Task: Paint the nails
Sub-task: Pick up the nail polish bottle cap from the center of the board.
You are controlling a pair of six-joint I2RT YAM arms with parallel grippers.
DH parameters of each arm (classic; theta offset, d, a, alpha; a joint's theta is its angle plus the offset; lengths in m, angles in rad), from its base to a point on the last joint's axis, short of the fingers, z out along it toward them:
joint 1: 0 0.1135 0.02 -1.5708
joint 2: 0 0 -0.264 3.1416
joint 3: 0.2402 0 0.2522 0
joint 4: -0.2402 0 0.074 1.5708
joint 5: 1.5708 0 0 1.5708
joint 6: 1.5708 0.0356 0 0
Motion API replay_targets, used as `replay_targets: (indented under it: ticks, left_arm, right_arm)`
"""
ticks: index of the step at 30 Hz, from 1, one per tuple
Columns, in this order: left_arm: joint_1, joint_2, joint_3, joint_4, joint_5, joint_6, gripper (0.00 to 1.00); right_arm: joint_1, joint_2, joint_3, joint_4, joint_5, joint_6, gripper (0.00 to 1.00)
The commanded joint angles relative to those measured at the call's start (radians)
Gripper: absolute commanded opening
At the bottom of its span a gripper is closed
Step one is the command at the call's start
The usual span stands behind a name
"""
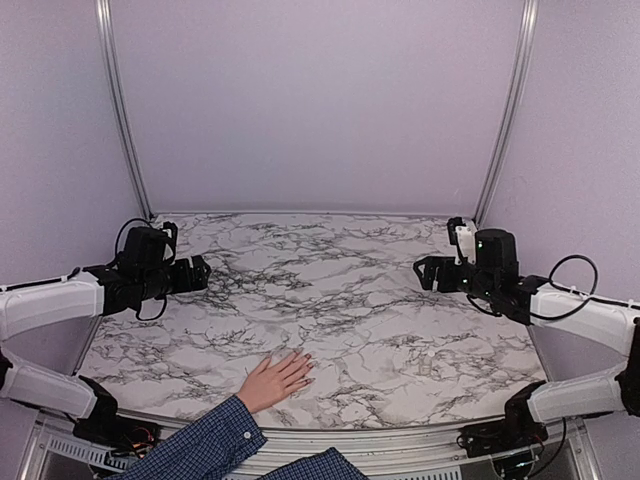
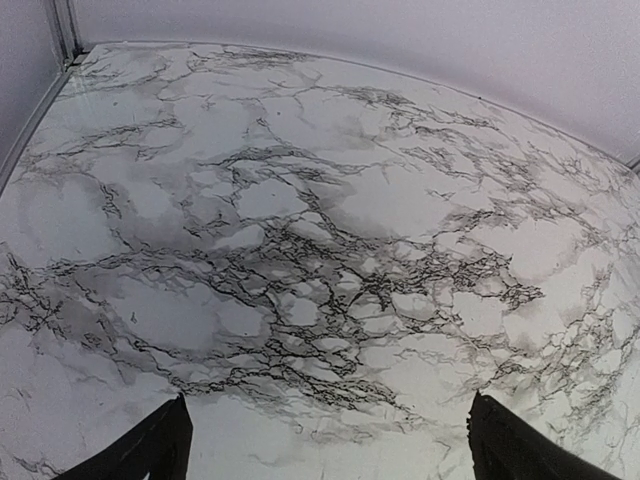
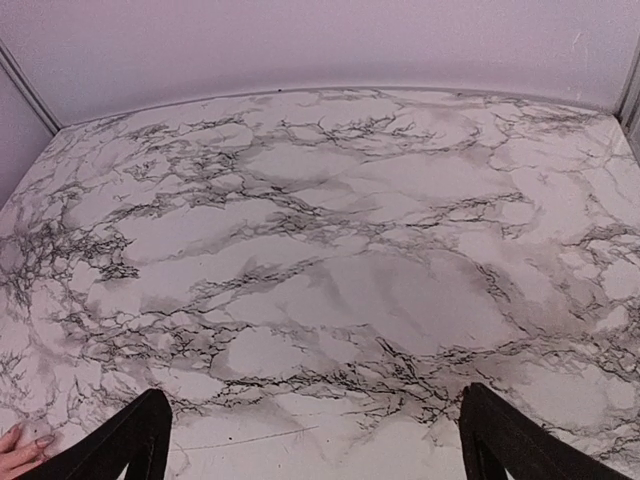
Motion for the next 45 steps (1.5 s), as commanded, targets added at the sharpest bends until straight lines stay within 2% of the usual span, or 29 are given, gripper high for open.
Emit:
replay_targets:
  ticks: [1, 5, 11, 19, 23, 34, 37, 45]
  left_arm:
    - [-0.011, 0.002, 0.025, 0.050, -0.023, -0.028, 0.99]
    - [-0.016, -0.052, -0.021, 0.131, -0.045, -0.052, 0.99]
    - [-0.021, -0.092, -0.030, 0.136, -0.001, 0.005, 0.99]
    - [-0.044, -0.091, -0.040, 0.157, 0.063, 0.037, 0.99]
    - [-0.051, -0.072, -0.041, 0.160, 0.092, 0.041, 0.99]
    - [-0.078, -0.046, -0.039, 0.165, 0.114, 0.050, 0.99]
    - [-0.081, -0.041, -0.038, 0.168, 0.114, 0.050, 0.99]
    - [-0.094, -0.035, -0.043, 0.171, 0.114, 0.050, 0.99]
  right_arm:
    - [0.008, -0.022, 0.071, -0.071, -0.038, -0.004, 0.99]
    - [0.010, -0.045, 0.132, -0.216, -0.087, -0.004, 0.99]
    - [0.029, -0.136, 0.193, -0.417, -0.166, 0.016, 0.99]
    - [0.058, -0.219, 0.231, -0.676, -0.169, 0.070, 0.99]
    - [0.142, -0.222, 0.216, -0.766, -0.108, 0.123, 0.96]
    - [0.410, -0.102, 0.204, -0.905, 0.111, 0.276, 0.79]
    - [0.432, -0.082, 0.189, -0.897, 0.127, 0.295, 0.72]
    - [0.440, -0.055, 0.153, -0.851, 0.129, 0.305, 0.63]
